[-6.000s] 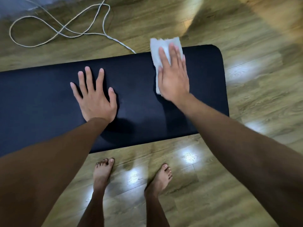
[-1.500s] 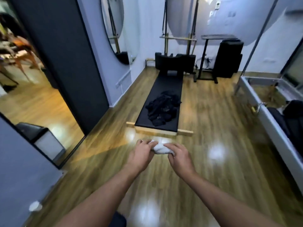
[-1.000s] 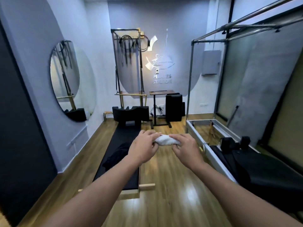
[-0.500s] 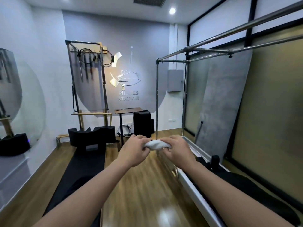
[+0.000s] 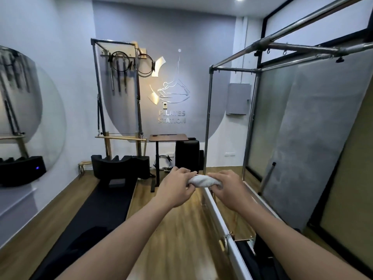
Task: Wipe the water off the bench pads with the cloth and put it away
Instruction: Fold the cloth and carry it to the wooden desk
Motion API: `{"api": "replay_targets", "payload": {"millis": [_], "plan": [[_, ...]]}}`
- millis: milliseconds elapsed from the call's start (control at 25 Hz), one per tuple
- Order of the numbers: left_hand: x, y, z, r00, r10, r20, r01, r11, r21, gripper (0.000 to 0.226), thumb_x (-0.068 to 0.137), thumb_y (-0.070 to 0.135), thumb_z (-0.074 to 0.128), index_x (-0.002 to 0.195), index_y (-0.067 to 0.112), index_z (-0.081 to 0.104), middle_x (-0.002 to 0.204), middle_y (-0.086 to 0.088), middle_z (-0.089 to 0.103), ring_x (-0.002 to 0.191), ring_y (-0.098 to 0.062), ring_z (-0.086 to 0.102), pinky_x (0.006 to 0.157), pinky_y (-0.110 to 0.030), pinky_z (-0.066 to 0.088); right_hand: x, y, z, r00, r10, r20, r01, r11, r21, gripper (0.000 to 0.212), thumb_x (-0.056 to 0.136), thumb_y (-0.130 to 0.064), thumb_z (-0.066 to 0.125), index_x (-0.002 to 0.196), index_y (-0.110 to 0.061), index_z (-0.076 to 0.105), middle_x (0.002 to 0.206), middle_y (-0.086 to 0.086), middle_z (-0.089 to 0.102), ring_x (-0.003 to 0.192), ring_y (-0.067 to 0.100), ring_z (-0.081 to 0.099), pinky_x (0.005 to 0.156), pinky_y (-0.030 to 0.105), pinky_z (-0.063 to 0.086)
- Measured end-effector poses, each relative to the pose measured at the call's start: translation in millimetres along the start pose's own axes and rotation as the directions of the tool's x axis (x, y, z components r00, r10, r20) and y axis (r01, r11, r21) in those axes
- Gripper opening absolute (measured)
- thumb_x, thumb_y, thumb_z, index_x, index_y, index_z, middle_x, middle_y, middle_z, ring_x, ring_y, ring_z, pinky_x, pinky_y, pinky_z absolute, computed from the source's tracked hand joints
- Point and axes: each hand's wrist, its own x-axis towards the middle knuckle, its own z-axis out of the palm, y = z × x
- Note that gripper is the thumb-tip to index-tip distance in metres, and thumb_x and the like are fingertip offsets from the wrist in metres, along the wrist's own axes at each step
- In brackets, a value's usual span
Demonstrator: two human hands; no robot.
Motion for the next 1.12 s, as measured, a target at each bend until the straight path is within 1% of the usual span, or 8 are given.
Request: {"api": "replay_targets", "payload": {"millis": [80,160,360,640,760,920,1000,1120], "plan": [[36.4,-28.5,13.0,0.999,-0.054,-0.007,0.054,0.998,0.022,0.051,0.095,0.033,0.05,0.146,0.03,0.052,0.14,0.006,0.057,0.128,-0.018,0.044,0.105,-0.034,0.045,50.2,16.8,23.8,0.999,-0.044,0.009,0.044,0.999,0.023,0.042,0.085,-0.018,0.066,0.126,-0.023,0.069,0.109,0.001,0.069,0.107,0.019,0.057,0.083,0.022,0.039],[70.5,-61.9,25.7,0.996,-0.089,-0.018,0.09,0.995,0.051,0.052,0.095,0.034,0.049,0.147,0.03,0.052,0.139,0.005,0.057,0.125,-0.018,0.044,0.104,-0.034,0.045,95.3,29.8,54.6,0.996,-0.088,0.026,0.087,0.994,0.06,0.042,0.086,-0.018,0.065,0.127,-0.022,0.068,0.11,0.001,0.068,0.107,0.019,0.056,0.083,0.02,0.035],[172.0,-169.6,68.5,0.995,-0.097,-0.023,0.099,0.989,0.108,0.05,0.096,0.032,0.05,0.146,0.03,0.053,0.139,0.007,0.058,0.12,-0.017,0.045,0.1,-0.032,0.047,218.3,69.9,153.5,0.988,-0.154,0.033,0.149,0.982,0.112,0.038,0.085,-0.019,0.066,0.122,-0.025,0.07,0.102,-0.003,0.067,0.098,0.016,0.056,0.078,0.024,0.039],[340.6,-288.0,117.0,0.996,-0.077,-0.04,0.08,0.993,0.081,0.048,0.095,0.031,0.052,0.143,0.028,0.056,0.136,0.003,0.061,0.124,-0.019,0.046,0.102,-0.036,0.047,405.9,125.9,233.4,0.985,-0.162,0.062,0.158,0.986,0.054,0.036,0.087,-0.017,0.066,0.122,-0.019,0.07,0.104,0.002,0.068,0.1,0.021,0.055,0.079,0.028,0.042],[404.3,-336.0,147.5,0.997,-0.071,-0.042,0.074,0.994,0.081,0.047,0.096,0.03,0.053,0.143,0.028,0.056,0.137,0.002,0.061,0.125,-0.019,0.046,0.102,-0.038,0.048,473.9,157.6,272.8,0.98,-0.185,0.073,0.182,0.982,0.042,0.038,0.089,-0.018,0.064,0.127,-0.019,0.067,0.107,0.002,0.067,0.103,0.02,0.055,0.083,0.029,0.045],[495.1,-408.6,202.5,0.998,-0.065,-0.011,0.066,0.989,0.13,0.049,0.097,0.033,0.05,0.146,0.03,0.051,0.139,0.005,0.058,0.126,-0.017,0.045,0.101,-0.034,0.047,566.3,211.8,342.4,0.973,-0.205,0.108,0.198,0.977,0.075,0.04,0.091,-0.021,0.062,0.131,-0.021,0.064,0.109,-0.001,0.064,0.105,0.015,0.052,0.085,0.027,0.044],[543.7,-445.2,229.4,0.997,-0.077,0.028,0.071,0.983,0.17,0.05,0.098,0.035,0.048,0.148,0.03,0.048,0.142,0.006,0.056,0.128,-0.016,0.043,0.101,-0.034,0.049,620.7,240.5,380.4,0.966,-0.221,0.133,0.21,0.973,0.092,0.04,0.091,-0.022,0.062,0.131,-0.021,0.064,0.111,-0.001,0.065,0.107,0.014,0.052,0.085,0.024,0.041],[612.5,-497.3,252.8,0.994,-0.109,0.02,0.103,0.977,0.188,0.05,0.099,0.035,0.048,0.149,0.029,0.047,0.143,0.005,0.055,0.129,-0.016,0.042,0.103,-0.034,0.048,702.0,268.8,427.4,0.964,-0.226,0.143,0.211,0.971,0.113,0.04,0.09,-0.021,0.064,0.13,-0.023,0.066,0.113,-0.002,0.066,0.11,0.014,0.054,0.085,0.019,0.035]]}}
